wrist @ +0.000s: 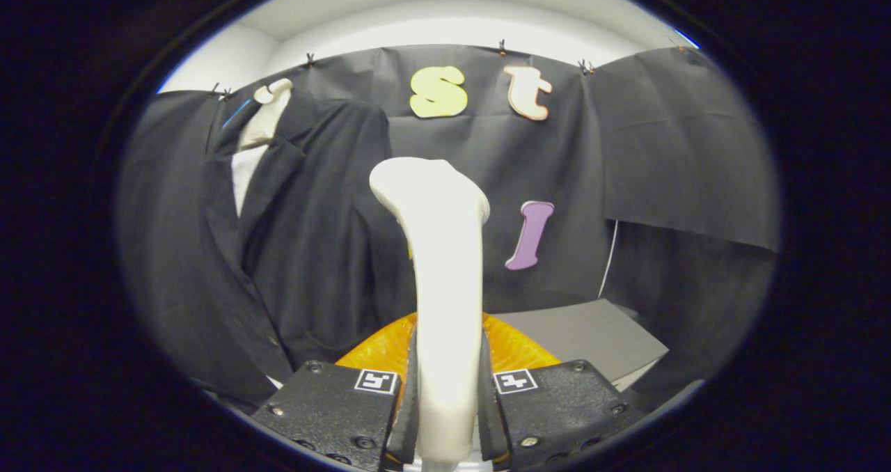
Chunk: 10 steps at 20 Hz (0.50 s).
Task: Iron the clothes twice with a garment steamer, once on the left side and once on the right side.
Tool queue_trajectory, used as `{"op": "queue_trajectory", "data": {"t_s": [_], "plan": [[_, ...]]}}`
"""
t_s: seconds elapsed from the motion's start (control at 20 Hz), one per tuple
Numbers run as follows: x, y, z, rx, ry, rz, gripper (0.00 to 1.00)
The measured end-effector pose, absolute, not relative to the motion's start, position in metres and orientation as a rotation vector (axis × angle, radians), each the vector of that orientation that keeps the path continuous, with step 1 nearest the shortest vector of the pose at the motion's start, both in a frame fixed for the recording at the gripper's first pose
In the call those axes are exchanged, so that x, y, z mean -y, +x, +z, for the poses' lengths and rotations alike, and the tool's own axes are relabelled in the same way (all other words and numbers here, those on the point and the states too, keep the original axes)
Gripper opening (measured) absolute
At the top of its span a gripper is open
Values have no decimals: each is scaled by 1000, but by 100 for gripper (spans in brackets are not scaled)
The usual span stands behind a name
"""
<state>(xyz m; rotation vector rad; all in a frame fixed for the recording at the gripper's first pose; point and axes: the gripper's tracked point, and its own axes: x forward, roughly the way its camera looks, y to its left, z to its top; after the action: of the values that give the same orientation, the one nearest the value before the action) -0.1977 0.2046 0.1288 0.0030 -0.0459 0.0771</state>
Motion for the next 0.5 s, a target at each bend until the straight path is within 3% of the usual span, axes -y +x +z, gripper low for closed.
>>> {"op": "queue_trajectory", "data": {"t_s": [0.5], "plan": [[-325,-207,224,173,-28,121,37]]}}
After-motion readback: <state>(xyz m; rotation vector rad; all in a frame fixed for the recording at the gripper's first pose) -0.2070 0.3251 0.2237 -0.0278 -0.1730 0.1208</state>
